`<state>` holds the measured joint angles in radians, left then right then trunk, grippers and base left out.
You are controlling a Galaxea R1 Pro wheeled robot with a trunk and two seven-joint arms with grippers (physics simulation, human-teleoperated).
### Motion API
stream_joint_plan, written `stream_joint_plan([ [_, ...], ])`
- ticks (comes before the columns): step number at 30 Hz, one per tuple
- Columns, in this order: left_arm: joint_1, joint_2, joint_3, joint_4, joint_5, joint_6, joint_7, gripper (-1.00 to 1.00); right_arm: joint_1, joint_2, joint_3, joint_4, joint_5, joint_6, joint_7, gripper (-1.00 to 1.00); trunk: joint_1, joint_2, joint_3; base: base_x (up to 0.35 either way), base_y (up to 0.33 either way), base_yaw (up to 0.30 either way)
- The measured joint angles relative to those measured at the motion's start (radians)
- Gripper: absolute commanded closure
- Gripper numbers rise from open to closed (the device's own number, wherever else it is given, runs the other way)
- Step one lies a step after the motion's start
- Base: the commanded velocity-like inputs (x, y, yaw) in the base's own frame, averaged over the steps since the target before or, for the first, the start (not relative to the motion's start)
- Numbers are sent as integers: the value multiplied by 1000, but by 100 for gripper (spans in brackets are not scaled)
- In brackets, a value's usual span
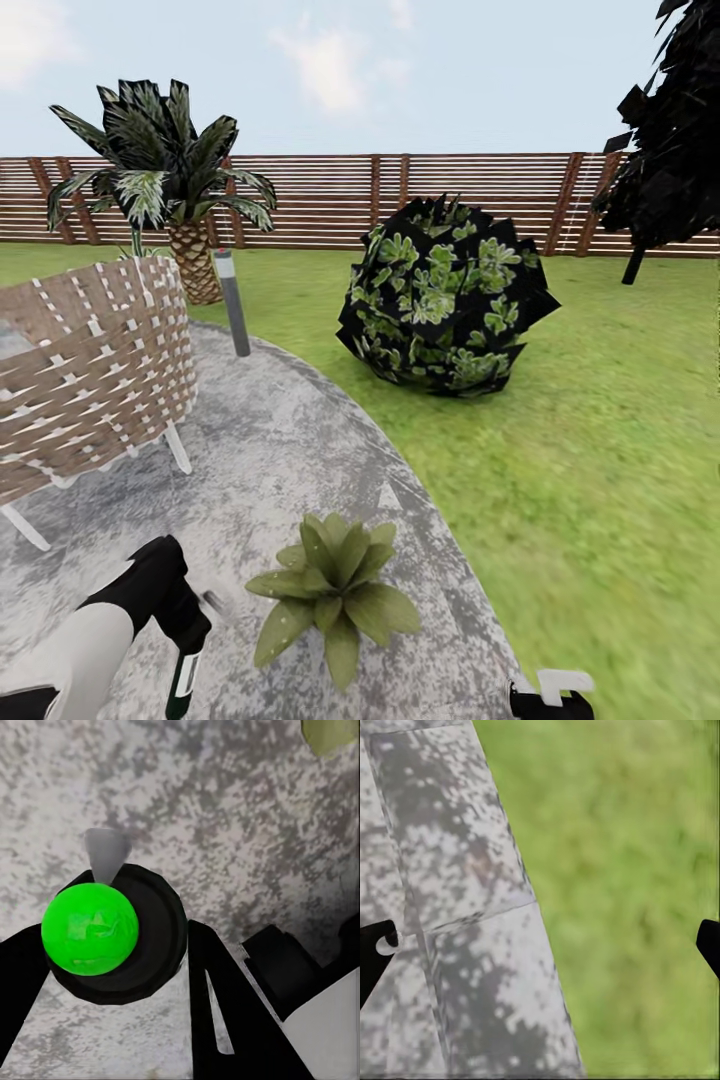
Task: Pick up the pesticide atomizer in the garden and spray insectifuge to fully cover both potted plants in the garden.
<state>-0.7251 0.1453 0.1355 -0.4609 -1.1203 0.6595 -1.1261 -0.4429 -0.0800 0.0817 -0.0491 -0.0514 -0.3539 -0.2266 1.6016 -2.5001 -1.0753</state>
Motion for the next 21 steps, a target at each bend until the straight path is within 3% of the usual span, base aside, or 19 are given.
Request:
stream_joint_plan([
  [6, -3, -6, -4, -1, 0, 0, -5, 100, 0, 0, -1, 1, 0, 0, 0, -100, 0, 0, 0, -78, -236, 230],
  [13, -18, -7, -16, -1, -11, 1, -15, 100, 0, -7, 1, 7, 3, 0, 2, -100, -1, 0, 0, 237, -171, 48],
  [15, -30, -19, -16, -2, -11, 5, -21, 100, 0, -8, 0, 7, 3, 1, 2, -100, -1, 0, 0, 87, -26, 1],
  [19, -57, -31, -20, -1, -30, 3, -132, 100, 0, -6, 1, 6, 3, 2, 1, -100, 0, 0, 0, 18, -5, 0],
  [21, -60, -31, -41, -6, -88, 4, -196, 100, 0, -6, 1, 4, 2, 2, 1, -100, 0, 0, 0, 2, -1, 0],
])
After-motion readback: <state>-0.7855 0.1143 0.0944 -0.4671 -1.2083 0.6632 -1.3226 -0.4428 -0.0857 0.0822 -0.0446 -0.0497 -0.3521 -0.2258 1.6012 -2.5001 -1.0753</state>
